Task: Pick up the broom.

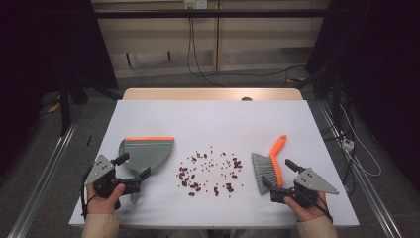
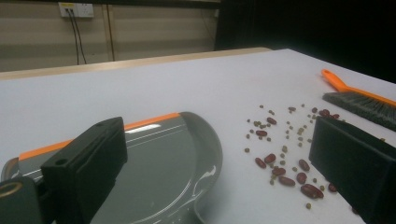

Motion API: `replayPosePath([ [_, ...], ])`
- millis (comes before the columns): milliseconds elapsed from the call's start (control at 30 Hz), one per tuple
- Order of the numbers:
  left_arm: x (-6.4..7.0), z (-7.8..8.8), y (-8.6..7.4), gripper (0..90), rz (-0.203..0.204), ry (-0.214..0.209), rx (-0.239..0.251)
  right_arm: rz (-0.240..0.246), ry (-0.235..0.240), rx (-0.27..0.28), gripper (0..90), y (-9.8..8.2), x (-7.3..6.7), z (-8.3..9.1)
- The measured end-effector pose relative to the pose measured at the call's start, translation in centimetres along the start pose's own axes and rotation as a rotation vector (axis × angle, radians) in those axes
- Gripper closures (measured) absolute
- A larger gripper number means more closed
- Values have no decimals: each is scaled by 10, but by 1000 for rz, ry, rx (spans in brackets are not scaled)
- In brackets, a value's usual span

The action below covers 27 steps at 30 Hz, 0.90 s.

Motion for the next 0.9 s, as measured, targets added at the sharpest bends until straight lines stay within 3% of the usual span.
replayPosePath([
  [467,1,0,2,41,5,-13,4,-1,-30,-1,50,4,5,-4],
  [600,1,-1,3,41,-1,-14,3,19,-57,-19,72,6,10,-6],
  [800,4,-3,4,41,-5,-21,0,-3,-124,-60,43,11,28,-13],
  [900,5,-2,4,41,-13,-23,-1,-14,-133,-73,42,11,32,-16],
])
Point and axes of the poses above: each handheld gripper's, and its own axes: z roughly backward along the jaws, y roughly out of its top, x roughly to its right, the point moved 7 cm from there along -z, roughly forward along the jaws, and after that the axes turned 4 degrees about z, right-handed, at the moved point
